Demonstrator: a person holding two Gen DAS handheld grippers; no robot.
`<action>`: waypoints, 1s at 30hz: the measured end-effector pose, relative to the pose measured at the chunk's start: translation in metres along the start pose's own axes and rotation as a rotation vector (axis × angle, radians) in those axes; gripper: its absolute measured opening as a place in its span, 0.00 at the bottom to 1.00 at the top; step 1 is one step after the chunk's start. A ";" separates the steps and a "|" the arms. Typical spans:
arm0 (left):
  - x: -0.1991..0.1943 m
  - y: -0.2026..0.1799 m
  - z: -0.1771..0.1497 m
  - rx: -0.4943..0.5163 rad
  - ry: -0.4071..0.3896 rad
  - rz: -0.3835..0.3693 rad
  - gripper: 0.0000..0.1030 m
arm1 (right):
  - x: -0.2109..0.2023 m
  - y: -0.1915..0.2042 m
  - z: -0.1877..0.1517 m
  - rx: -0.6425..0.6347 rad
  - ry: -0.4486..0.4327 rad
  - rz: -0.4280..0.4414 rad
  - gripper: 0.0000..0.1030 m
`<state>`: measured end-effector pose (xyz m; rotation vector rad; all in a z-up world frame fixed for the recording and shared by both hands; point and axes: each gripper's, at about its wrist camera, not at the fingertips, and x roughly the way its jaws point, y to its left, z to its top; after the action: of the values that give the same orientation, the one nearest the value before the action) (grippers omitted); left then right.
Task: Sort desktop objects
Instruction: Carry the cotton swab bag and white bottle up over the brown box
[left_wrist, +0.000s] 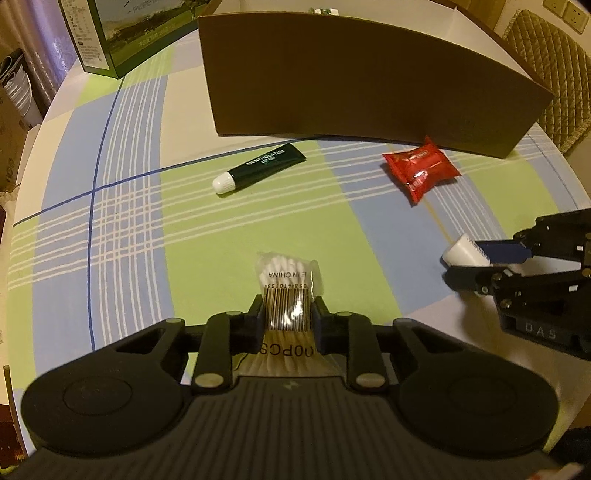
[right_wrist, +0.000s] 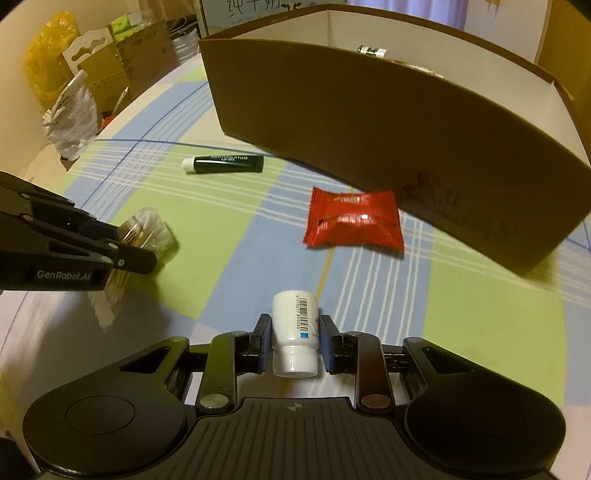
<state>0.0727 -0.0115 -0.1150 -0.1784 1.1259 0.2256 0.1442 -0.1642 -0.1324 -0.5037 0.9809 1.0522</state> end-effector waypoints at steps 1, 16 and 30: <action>-0.001 -0.001 0.000 0.000 -0.001 -0.001 0.20 | -0.001 0.000 -0.002 0.006 0.002 0.003 0.24; -0.052 -0.017 0.025 -0.005 -0.142 -0.076 0.19 | -0.069 -0.037 0.012 0.135 -0.135 0.018 0.24; -0.072 -0.057 0.144 0.078 -0.330 -0.196 0.19 | -0.113 -0.098 0.107 0.147 -0.331 -0.047 0.24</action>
<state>0.1839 -0.0358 0.0127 -0.1742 0.7813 0.0335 0.2596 -0.1819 0.0088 -0.2213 0.7416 0.9754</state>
